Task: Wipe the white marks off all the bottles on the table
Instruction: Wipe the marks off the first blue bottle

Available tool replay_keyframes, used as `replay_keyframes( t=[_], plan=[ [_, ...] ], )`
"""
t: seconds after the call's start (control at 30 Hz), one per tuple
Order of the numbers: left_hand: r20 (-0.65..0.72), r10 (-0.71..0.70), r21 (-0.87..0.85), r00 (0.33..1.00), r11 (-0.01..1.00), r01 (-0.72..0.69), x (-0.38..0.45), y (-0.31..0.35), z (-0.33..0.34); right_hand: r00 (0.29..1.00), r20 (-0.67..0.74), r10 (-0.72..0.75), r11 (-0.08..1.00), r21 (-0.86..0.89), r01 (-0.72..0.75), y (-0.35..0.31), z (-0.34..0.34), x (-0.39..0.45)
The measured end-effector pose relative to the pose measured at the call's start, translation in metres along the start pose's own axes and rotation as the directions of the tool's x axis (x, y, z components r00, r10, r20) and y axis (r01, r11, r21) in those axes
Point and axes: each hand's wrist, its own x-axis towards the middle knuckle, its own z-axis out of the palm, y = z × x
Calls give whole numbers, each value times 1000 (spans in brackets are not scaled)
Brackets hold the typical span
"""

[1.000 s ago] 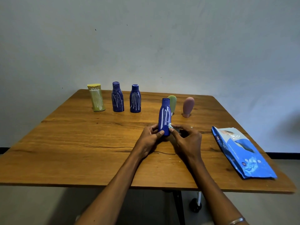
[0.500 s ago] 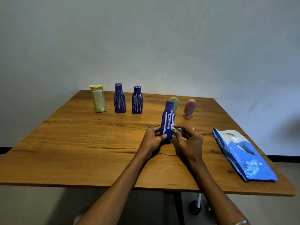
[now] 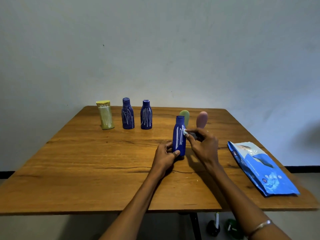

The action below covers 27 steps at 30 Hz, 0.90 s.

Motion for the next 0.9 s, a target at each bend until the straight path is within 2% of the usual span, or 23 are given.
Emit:
replay_keyframes(
  t=[0.23, 0.3, 0.4, 0.5, 0.57, 0.73, 0.8, 0.9],
  plan=[
    [-12, -2, -3, 1000, 1000, 1, 4, -6, 1, 991, -27, -131, 988, -89, 128, 0, 4, 27],
    [-14, -28, -28, 1000, 999, 28, 5, -7, 1, 988, 33, -150, 979, -135, 153, 6, 3, 18],
    [-18, -43, -52, 999, 998, 42, 8, -8, 0, 974, 198, -107, 965, -216, 150, 12, -2, 5],
    [-31, -28, -17, 999, 999, 27, 8, -9, 2, 960, 259, -102, 938, -296, 179, 9, -8, 7],
    [-28, -12, 4, 1000, 1000, 13, 7, -9, 3, 966, 238, -105, 931, -319, 180, 4, -8, 18],
    [-60, 51, 117, 997, 992, -44, 2, -5, 3, 984, 59, -168, 922, -344, 178, -17, -1, 48],
    [-73, 58, 126, 996, 991, -48, 1, -4, 3, 983, 72, -167, 923, -338, 182, -20, 3, 47],
    [-73, 37, 104, 997, 994, -29, 3, -5, 3, 976, 167, -142, 915, -354, 194, -14, 7, 32]
  ],
)
